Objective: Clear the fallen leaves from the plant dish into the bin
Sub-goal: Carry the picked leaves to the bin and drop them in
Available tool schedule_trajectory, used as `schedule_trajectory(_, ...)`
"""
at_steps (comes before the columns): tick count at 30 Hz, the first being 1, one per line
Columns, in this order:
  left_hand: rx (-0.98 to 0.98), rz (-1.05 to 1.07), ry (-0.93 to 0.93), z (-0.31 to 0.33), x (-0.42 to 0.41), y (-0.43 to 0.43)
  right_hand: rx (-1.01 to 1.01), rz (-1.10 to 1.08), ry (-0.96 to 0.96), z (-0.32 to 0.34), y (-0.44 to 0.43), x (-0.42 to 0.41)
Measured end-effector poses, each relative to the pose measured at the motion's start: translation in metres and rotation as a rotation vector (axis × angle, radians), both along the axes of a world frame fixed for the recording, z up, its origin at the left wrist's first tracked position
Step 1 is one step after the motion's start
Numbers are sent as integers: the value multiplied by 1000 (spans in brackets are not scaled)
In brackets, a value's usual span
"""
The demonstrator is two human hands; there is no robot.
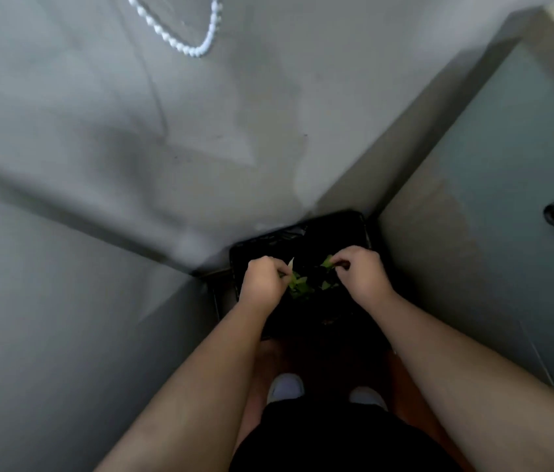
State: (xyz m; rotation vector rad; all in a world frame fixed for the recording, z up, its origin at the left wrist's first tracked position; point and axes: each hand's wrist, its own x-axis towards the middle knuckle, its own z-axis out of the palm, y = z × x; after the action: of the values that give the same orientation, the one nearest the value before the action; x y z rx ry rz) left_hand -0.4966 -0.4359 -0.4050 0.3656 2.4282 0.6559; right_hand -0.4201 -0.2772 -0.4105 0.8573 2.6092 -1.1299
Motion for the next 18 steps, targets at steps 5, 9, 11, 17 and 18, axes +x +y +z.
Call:
schedule_trajectory(5, -14, -50, -29, 10, -5, -7, -42, 4, -36, 3, -2, 0)
schedule_trajectory(9, -63, -154, -23, 53, -2, -8, -36, -25, -30, 42, -2, 4)
schedule_trajectory(11, -76, -204, 3, 88, 2, -7, -23, -47, 0, 78, -4, 6)
schedule_trajectory(17, 1, -399, 194, 227, 4, 36, 70, -132, 176, 226, 16, 23)
schedule_trajectory(18, 30, -434, 234, 251, 3, 50, 95, -143, 204, 251, 23, 28)
